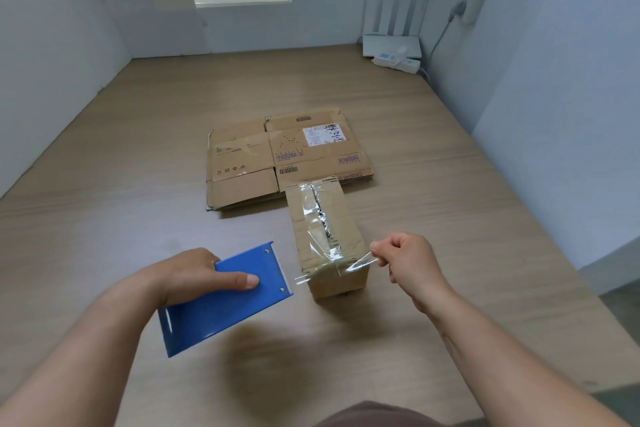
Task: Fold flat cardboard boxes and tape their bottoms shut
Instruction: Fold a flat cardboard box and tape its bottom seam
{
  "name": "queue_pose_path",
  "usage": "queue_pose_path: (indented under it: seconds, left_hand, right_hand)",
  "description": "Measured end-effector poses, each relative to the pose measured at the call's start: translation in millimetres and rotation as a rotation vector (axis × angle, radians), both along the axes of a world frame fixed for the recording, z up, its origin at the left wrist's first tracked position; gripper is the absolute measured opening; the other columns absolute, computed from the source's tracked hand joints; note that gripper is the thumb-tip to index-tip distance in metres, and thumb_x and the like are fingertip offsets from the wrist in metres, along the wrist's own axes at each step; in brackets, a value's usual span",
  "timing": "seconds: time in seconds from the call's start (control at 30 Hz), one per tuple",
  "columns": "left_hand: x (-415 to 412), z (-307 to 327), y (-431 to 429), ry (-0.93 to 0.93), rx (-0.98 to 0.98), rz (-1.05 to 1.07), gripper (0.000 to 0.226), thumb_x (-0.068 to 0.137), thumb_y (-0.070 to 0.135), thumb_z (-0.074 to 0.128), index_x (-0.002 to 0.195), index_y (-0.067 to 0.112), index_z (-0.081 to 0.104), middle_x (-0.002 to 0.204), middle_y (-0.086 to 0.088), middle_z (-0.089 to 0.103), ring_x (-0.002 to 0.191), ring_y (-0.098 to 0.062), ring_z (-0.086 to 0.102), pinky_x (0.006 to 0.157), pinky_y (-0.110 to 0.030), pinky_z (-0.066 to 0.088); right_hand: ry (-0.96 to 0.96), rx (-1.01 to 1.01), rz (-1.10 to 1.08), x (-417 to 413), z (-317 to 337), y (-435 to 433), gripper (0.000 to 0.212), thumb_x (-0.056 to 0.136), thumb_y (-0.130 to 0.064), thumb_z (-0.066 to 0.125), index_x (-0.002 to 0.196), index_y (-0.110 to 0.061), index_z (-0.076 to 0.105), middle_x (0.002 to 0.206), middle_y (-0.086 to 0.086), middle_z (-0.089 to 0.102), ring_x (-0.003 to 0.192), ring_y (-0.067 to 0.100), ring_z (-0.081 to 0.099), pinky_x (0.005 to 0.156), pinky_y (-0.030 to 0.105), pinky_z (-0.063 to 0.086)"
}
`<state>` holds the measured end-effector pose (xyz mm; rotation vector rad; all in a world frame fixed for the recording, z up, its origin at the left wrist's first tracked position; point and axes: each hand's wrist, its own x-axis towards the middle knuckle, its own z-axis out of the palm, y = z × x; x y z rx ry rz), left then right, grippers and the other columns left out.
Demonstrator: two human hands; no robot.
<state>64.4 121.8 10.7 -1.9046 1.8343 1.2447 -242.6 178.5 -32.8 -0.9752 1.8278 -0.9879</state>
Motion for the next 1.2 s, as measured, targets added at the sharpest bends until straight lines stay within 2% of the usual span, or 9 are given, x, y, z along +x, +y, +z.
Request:
queue_pose_path:
  seconds: [0.33,0.4,0.47,0.6,0.63,0.7,0.77,0.93,1.2]
  left_hand:
    - [-30.5,-32.7,-19.0,-0.003,0.038,-0.013,0.088,0.030,0.089,0.062,0.083,0.020,0.071,0.073,0.006,0.072,0.068,-0.011,0.070,0.065,-0.026,0.048]
    - [-30.6,-34.8,-19.5,0.005,0.041,-0.021,0.089,0.028,0.091,0.060,0.082,0.021,0.071,0.071,0.007,0.072,0.066,-0.010,0.070,0.064,-0.025,0.047]
    - [-31.0,-36.8,-16.8,0.012,0.029,-0.026,0.090,0.026,0.092,0.058,0.081,0.021,0.071,0.071,0.007,0.072,0.067,-0.011,0.070,0.063,-0.025,0.046]
    - [-39.6,-40.4,-8.2,0.033,0.016,0.020,0.087,0.029,0.090,0.057,0.080,0.020,0.071,0.072,0.006,0.071,0.068,-0.012,0.069,0.062,-0.025,0.046]
    - [-42.8,-40.6,-6.1,0.041,0.014,0.034,0.084,0.032,0.089,0.058,0.080,0.020,0.071,0.073,0.005,0.071,0.069,-0.012,0.069,0.061,-0.025,0.045]
    - [-48.3,-40.2,-2.0,0.042,0.006,0.053,0.079,0.038,0.086,0.059,0.081,0.020,0.070,0.077,0.004,0.070,0.071,-0.013,0.068,0.060,-0.026,0.044]
    - [-51.1,-39.6,1.9,0.028,0.010,0.072,0.076,0.043,0.084,0.061,0.082,0.020,0.069,0.081,0.002,0.070,0.073,-0.014,0.067,0.061,-0.027,0.043]
    - [-58.7,-30.2,5.0,-0.050,-0.028,0.161,0.062,0.058,0.075,0.069,0.083,0.018,0.064,0.084,0.001,0.065,0.075,-0.015,0.063,0.059,-0.029,0.041]
    - [-84.7,-8.4,2.2,-0.331,-0.136,0.043,0.048,0.071,0.071,0.060,0.079,0.024,0.053,0.081,0.007,0.053,0.076,-0.013,0.054,0.067,-0.030,0.039]
  right_hand:
    - [-0.186,0.267,0.003,-8.3,-13.6,-3.2,0.015,0.087,-0.023,0.061,0.078,-0.014,0.054,0.067,0.003,0.055,0.053,0.014,0.042,0.042,0.021,0.033]
    - [-0.069,0.366,-0.005,-9.7,-22.4,1.3,0.017,0.085,-0.024,0.064,0.087,-0.014,0.050,0.074,0.006,0.054,0.058,0.018,0.049,0.043,0.025,0.037]
    - [0.070,0.303,-0.074,-7.6,-30.8,6.2,0.016,0.087,-0.020,0.062,0.096,-0.010,0.054,0.084,0.008,0.058,0.071,0.025,0.055,0.054,0.031,0.044]
    - [0.348,-0.031,-0.068,7.9,-19.8,-0.3,0.030,0.096,-0.030,0.046,0.069,-0.016,0.049,0.074,0.002,0.053,0.084,0.027,0.053,0.066,0.034,0.032]
    - [0.414,-0.042,0.006,16.0,-16.5,-3.9,0.029,0.096,-0.038,0.044,0.074,-0.020,0.051,0.082,0.001,0.055,0.093,0.027,0.052,0.070,0.033,0.034]
    - [0.510,0.058,0.124,31.2,-18.0,-9.3,0.042,0.093,-0.051,0.045,0.115,-0.016,0.055,0.116,0.006,0.056,0.118,0.028,0.046,0.087,0.036,0.039]
    - [0.526,0.118,0.127,37.3,-20.7,-10.1,0.064,0.092,-0.052,0.047,0.138,-0.009,0.036,0.136,0.009,0.046,0.128,0.028,0.037,0.097,0.038,0.036]
    - [0.566,0.119,0.114,38.2,-20.6,-12.6,0.057,0.093,-0.049,0.049,0.132,-0.008,0.037,0.135,0.010,0.046,0.127,0.029,0.038,0.095,0.041,0.037]
    - [0.626,0.183,0.125,39.2,-10.9,-16.8,0.051,0.093,-0.050,0.047,0.123,-0.009,0.040,0.131,0.010,0.050,0.124,0.029,0.043,0.095,0.044,0.035]
